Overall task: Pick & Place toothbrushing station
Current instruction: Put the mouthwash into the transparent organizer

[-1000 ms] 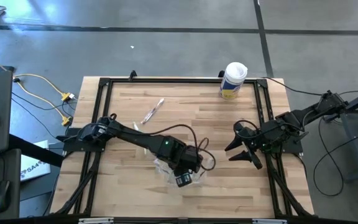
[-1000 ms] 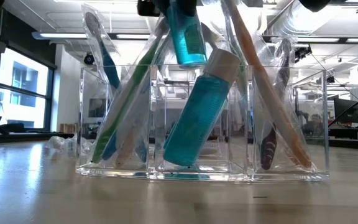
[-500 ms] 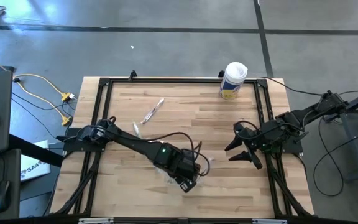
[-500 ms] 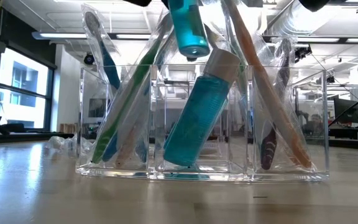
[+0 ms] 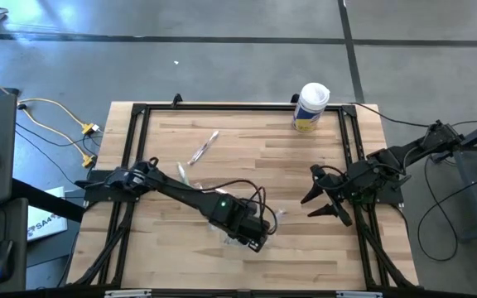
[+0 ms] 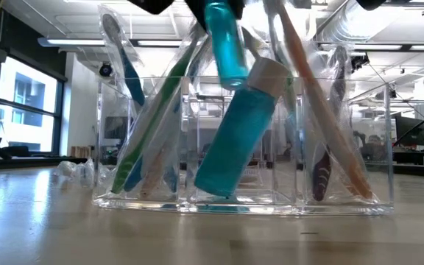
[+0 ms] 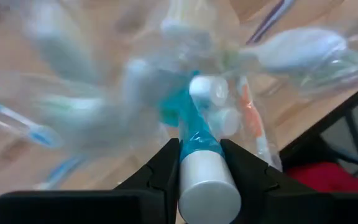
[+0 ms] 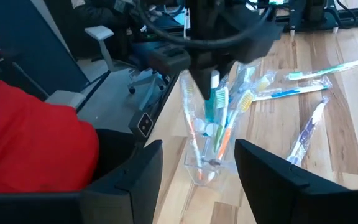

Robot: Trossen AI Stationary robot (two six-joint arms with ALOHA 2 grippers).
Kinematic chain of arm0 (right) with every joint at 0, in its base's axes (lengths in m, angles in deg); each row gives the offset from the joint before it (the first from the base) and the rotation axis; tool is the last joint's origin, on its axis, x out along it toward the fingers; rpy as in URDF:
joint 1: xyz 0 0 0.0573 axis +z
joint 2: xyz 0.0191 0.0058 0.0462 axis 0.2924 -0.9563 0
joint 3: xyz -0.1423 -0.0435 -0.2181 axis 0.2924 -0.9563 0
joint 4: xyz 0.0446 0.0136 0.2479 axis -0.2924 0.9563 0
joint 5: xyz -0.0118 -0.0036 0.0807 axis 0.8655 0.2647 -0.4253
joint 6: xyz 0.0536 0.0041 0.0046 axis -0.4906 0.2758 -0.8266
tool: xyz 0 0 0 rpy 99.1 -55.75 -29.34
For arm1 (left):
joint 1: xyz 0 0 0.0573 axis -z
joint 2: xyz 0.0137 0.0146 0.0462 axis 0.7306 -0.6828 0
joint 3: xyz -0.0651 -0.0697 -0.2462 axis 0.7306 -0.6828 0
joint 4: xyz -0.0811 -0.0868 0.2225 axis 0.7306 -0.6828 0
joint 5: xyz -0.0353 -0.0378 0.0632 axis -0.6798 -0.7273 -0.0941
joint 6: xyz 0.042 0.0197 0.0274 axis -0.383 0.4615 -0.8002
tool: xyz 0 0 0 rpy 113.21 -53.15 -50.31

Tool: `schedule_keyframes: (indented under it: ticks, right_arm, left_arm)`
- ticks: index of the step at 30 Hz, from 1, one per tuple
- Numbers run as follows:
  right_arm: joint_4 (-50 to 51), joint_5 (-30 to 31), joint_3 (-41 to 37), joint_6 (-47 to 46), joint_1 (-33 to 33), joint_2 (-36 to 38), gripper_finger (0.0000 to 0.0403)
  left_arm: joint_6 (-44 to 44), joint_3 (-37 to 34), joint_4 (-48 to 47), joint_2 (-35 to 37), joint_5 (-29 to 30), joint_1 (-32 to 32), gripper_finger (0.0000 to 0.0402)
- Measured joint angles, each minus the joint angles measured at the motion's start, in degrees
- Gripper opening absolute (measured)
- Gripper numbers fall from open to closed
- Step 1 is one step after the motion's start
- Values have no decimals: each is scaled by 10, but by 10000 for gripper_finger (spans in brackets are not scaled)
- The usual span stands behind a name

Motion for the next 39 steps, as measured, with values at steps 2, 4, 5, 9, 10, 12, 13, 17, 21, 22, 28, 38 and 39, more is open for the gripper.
schedule_keyframes:
  ticks: [2,4,5,9,10,12,13,17,21,22,28,38,39]
  right_arm:
    - [4,0,0,2,0,0,193]
    - [4,-1,0,10,0,0,193]
    - [6,-2,0,14,0,0,193]
    - [11,-14,0,17,0,0,193]
    - [12,-14,0,18,0,0,193]
    - [12,-14,0,22,0,0,193]
    - [13,-14,0,26,0,0,193]
    - [16,-14,0,32,0,0,193]
    - [16,-14,0,44,0,0,193]
    - [16,-14,0,44,0,0,193]
    - [16,-14,0,46,0,0,193]
    - [38,-14,0,46,0,0,193]
    - [39,-14,0,46,0,0,193]
  left_arm:
    - [20,0,-6,-5,-8,0,92]
    - [36,-1,-19,-10,-10,0,92]
    - [44,0,-15,-12,-11,0,92]
    - [70,-1,-20,-15,-11,0,92]
    - [76,0,-17,-14,-11,0,92]
    - [91,0,-20,-14,-11,-1,92]
    - [98,0,-23,-14,-10,-1,92]
    - [116,0,-40,-14,-12,-2,92]
    - [120,0,-51,-14,-13,-2,92]
    - [120,0,-51,-14,-13,-2,92]
    - [118,0,-59,-24,-37,-12,92]
    - [78,0,-28,-45,-63,-20,163]
    - [70,0,-22,-45,-63,-20,169]
